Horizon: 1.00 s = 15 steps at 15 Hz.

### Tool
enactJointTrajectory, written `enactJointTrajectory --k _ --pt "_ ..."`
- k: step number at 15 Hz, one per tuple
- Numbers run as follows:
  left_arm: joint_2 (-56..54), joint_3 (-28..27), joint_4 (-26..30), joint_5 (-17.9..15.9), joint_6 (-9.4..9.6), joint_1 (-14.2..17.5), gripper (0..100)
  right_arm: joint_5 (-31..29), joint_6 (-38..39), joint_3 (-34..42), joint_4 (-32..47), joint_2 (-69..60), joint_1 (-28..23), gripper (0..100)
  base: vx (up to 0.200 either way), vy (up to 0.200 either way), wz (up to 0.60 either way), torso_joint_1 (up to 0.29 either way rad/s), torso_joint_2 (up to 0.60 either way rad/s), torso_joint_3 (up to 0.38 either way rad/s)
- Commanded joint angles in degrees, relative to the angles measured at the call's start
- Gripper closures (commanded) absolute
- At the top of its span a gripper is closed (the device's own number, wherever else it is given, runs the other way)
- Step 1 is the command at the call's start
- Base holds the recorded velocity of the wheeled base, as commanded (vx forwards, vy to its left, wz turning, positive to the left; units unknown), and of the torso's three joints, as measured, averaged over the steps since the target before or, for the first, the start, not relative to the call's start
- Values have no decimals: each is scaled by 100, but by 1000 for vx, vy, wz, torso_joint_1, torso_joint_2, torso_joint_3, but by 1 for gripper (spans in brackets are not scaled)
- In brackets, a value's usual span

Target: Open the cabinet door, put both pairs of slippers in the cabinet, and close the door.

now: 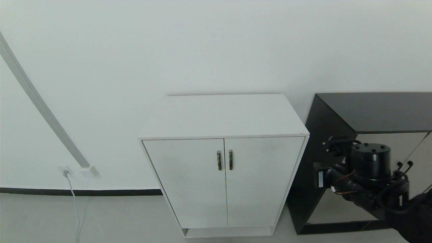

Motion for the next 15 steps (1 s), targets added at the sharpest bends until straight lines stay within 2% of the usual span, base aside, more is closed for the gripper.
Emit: enactJointTrajectory --k 1,5,8,15 --pt "7 1 0 0 0 1 100 35 -32 836 15 -1128 -548 100 0 0 0 0 0 0" --pt "7 1 0 0 0 1 100 166 -542 1671 103 -2429 -1049 100 0 0 0 0 0 0" --pt "7 1 0 0 0 1 100 184 -665 2136 736 -3572 -1084 100 0 0 0 0 0 0" --pt "7 1 0 -9 0 1 100 676 -656 1881 4321 -6692 -1084 100 0 0 0 0 0 0"
